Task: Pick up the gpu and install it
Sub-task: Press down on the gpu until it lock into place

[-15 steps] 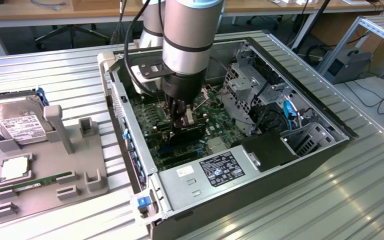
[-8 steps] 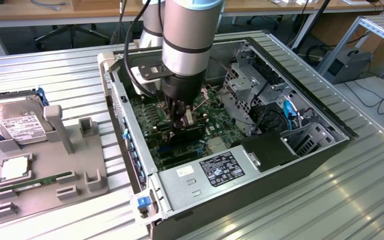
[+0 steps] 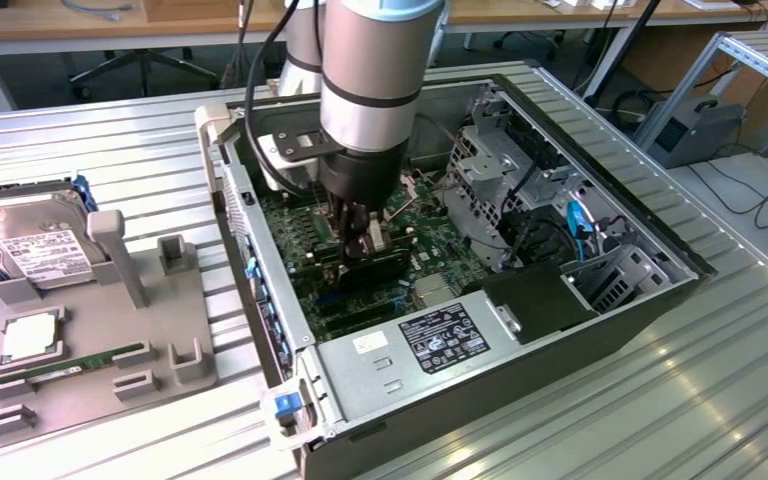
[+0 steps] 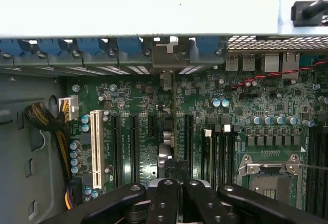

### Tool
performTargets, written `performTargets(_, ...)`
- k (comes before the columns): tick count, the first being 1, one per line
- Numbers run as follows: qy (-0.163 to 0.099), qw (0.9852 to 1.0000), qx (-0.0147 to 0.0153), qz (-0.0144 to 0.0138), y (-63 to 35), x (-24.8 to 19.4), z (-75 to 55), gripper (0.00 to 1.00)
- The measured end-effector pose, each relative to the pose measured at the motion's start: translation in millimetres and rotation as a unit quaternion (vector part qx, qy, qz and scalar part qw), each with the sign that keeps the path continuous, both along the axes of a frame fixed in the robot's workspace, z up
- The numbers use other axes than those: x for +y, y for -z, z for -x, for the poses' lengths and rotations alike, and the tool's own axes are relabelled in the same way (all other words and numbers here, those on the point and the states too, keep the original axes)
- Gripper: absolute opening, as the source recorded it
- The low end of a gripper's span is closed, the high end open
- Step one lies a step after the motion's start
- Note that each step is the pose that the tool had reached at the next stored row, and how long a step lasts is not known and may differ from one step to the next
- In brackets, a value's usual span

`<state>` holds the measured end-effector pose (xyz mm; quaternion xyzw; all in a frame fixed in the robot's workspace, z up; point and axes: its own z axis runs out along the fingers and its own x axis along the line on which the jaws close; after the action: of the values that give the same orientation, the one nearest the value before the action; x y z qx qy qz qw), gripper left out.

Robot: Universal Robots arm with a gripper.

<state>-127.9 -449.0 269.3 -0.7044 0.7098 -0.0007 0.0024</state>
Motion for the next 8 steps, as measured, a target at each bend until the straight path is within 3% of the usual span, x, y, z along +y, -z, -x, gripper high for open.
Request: performTargets(8, 0.000, 1.0000, 0.0000, -0.0001, 0.5, 0.0, 5.2, 0.11)
